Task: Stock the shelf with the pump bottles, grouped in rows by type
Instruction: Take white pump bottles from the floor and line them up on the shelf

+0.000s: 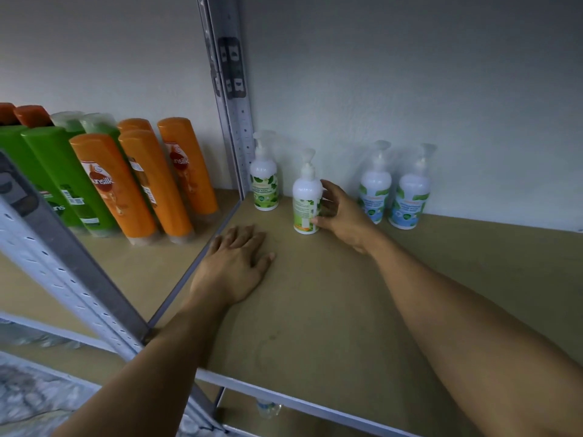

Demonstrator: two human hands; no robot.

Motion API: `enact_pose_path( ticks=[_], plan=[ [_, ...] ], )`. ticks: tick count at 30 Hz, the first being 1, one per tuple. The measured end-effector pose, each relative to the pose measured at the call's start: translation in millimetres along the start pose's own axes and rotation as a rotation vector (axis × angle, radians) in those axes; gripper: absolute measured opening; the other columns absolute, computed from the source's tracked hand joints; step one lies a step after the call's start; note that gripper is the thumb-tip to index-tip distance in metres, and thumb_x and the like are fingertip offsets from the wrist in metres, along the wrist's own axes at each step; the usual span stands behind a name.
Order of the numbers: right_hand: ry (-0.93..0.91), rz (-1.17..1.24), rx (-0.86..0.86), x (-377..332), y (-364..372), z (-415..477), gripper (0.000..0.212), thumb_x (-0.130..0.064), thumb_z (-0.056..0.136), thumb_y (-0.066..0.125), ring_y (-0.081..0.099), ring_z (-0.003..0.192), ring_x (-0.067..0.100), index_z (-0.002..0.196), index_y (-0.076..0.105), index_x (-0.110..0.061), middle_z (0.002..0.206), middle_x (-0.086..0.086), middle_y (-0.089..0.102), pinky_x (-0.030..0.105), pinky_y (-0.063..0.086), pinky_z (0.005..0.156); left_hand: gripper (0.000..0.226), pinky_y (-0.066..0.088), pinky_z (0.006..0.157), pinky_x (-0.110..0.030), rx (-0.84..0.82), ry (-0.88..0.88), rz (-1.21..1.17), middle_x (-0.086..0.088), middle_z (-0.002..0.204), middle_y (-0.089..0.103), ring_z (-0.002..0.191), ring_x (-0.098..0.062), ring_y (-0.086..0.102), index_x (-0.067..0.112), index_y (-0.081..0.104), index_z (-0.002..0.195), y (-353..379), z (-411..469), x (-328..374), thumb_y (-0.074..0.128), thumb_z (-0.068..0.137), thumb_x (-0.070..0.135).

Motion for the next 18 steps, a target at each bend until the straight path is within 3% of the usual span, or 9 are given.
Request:
enact_pose_path(
  ticks=[4,9,13,18],
  plan=[
    [-0.016,0.072,-0.049,6,7,20,0.074,0.003,0.082,0.077,0.06,0.122,0.012,0.146,0.044,-0.015,0.135,0.002,0.062,0.042,0.049,0.107,0.074,0.001,0.125,-0.045,-0.021,-0.001,0.009,0.011,0.168,0.004,0.155,-0.015,-0.005,0.039,0.013,0.159,0,1,1,0.015,0.094,0.075],
    [-0.047,-0.029,0.069,6,16,26,0.072,-0.015,0.077,0.085,0.065,0.109,0.009,0.14,0.05,-0.023,0.123,-0.008,0.066,0.038,0.053,0.1,0.074,-0.001,0.124,-0.05,-0.016,-0.012,0.01,0.011,0.168,0.005,0.155,-0.015,-0.004,0.039,0.015,0.159,-1,0,2,0.015,0.094,0.076],
    [-0.098,-0.044,0.217,3,27,27,0.072,-0.018,0.075,0.087,0.063,0.105,0.016,0.137,0.052,-0.02,0.122,0.001,0.063,0.033,0.054,0.093,0.073,-0.001,0.123,-0.051,-0.014,-0.025,0.001,0.011,0.168,0.008,0.155,-0.014,-0.003,0.041,0.017,0.158,-2,0,2,0.016,0.094,0.076],
    [-0.116,-0.061,0.252,1,31,34,0.071,-0.018,0.073,0.088,0.062,0.106,0.018,0.135,0.053,-0.018,0.123,0.004,0.062,0.03,0.052,0.091,0.071,-0.001,0.123,-0.051,-0.011,-0.032,-0.008,0.012,0.168,0.008,0.155,-0.014,-0.002,0.041,0.017,0.158,-3,1,3,0.017,0.095,0.075]
  ],
)
Point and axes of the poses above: each hand's wrist, its own z-axis towards the middle knuckle, its own y-axis out of the palm, x = y × z, the point moved 4 cm from there along z, towards the middle knuckle
